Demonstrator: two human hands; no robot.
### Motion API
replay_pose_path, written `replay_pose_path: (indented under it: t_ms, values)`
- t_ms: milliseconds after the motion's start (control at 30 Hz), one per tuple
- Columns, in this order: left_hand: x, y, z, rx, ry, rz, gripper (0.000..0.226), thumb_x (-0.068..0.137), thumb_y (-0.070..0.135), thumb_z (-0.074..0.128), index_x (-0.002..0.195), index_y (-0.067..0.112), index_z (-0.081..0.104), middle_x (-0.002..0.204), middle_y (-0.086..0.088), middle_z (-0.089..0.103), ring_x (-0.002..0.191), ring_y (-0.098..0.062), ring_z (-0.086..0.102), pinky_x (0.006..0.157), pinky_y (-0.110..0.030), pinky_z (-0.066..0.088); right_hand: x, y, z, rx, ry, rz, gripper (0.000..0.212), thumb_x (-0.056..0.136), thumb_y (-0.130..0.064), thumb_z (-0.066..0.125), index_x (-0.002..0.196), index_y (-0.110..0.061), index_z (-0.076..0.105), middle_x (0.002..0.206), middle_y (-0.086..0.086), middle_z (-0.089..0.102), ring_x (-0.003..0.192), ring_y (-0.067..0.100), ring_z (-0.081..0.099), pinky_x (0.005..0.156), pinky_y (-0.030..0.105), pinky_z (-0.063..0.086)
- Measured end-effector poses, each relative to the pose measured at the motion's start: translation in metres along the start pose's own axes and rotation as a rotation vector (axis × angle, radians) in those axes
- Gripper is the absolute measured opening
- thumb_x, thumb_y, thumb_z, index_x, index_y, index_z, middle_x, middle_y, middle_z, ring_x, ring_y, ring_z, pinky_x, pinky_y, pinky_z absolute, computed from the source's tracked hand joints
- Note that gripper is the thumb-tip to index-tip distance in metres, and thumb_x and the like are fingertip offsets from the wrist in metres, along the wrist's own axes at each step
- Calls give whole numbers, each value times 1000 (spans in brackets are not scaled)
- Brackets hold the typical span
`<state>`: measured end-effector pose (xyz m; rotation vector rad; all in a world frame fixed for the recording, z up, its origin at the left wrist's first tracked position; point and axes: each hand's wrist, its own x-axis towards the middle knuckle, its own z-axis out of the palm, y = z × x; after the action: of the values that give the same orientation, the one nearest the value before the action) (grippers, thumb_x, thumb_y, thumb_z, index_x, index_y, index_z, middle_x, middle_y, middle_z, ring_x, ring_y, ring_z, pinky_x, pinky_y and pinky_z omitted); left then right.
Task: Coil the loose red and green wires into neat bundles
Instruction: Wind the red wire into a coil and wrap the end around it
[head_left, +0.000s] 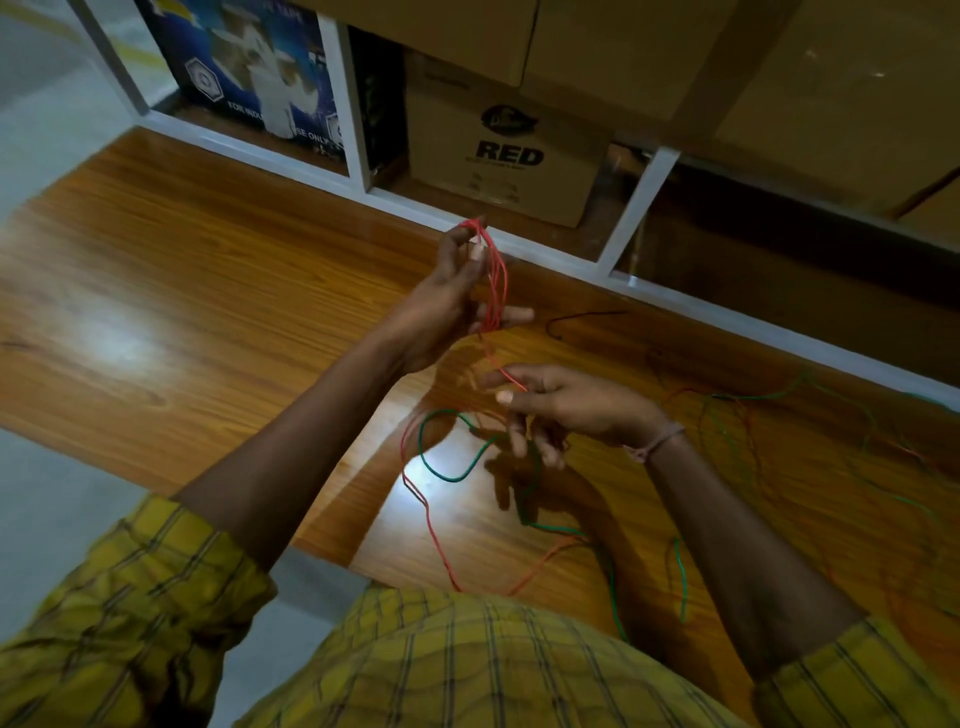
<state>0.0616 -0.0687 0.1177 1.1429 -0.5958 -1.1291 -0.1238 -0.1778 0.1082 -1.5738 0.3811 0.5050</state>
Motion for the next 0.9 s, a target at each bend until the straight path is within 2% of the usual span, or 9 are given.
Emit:
replay_pose_path:
  t_ms: [67,133,233,300,400,533,667,800,900]
  values:
    - [-1,-5,-5,225,2,44,55,115,37,42,163,40,15,163,-5,29,106,-35,79,94,-35,64,-14,-8,-11,-71,-102,-32,35,111,-15,52,145,-9,54,84,17,76,57,20,72,55,29,58]
    - [-2,-10,-13,400,-28,48,56,114,38,43,164,38,15,161,-7,30,99,-33,81,90,-29,64,-29,-18,-24,-159,-138,-114,32,108,-11,54,138,-1,61,84,18,76,65,22,73,66,33,59]
    - [-6,-14,-16,522,-90,-37,54,114,39,42,163,33,19,150,-18,49,86,-33,81,82,-32,65,-47,-33,-45,-160,24,-271,26,105,-14,57,122,2,68,73,21,62,60,18,62,74,45,56]
    - [-14,-15,-12,516,-136,-95,52,114,39,41,162,32,21,137,-15,66,78,-38,75,82,-41,65,-53,-42,-56,-82,158,-358,24,105,-20,57,113,-1,69,66,13,48,55,12,53,70,41,55]
    - [-25,-17,-6,383,-251,-139,44,116,39,37,158,31,27,130,-21,72,68,-34,64,86,-55,56,-46,-52,-71,-18,344,-436,21,107,-20,53,104,-6,68,62,4,38,52,10,39,52,25,45]
    - [-36,-16,0,85,-458,-147,49,115,37,31,163,26,26,138,-39,60,52,-18,53,80,-45,60,-16,-49,-86,-217,590,-384,25,110,-26,55,105,-7,70,64,-4,49,53,7,42,48,23,36]
    - [-43,-12,0,-125,-532,-164,50,118,32,19,166,25,26,140,-37,57,49,-12,49,82,-39,63,10,-36,-78,-315,749,-338,27,109,-26,58,104,-2,70,61,-21,62,54,-6,54,53,8,39]
    - [-40,-7,-4,-295,-495,-138,52,118,35,14,169,24,22,142,-30,56,50,-10,50,82,-40,60,27,-5,-63,-116,661,-259,31,109,-35,57,109,-7,71,74,6,54,54,18,44,48,25,36]
    - [-36,-1,-8,-426,-452,-107,51,118,37,15,166,26,26,147,-26,56,59,-14,61,88,-43,61,30,23,-36,-25,513,-166,26,111,-34,52,112,-26,77,74,2,55,49,11,42,44,24,37]
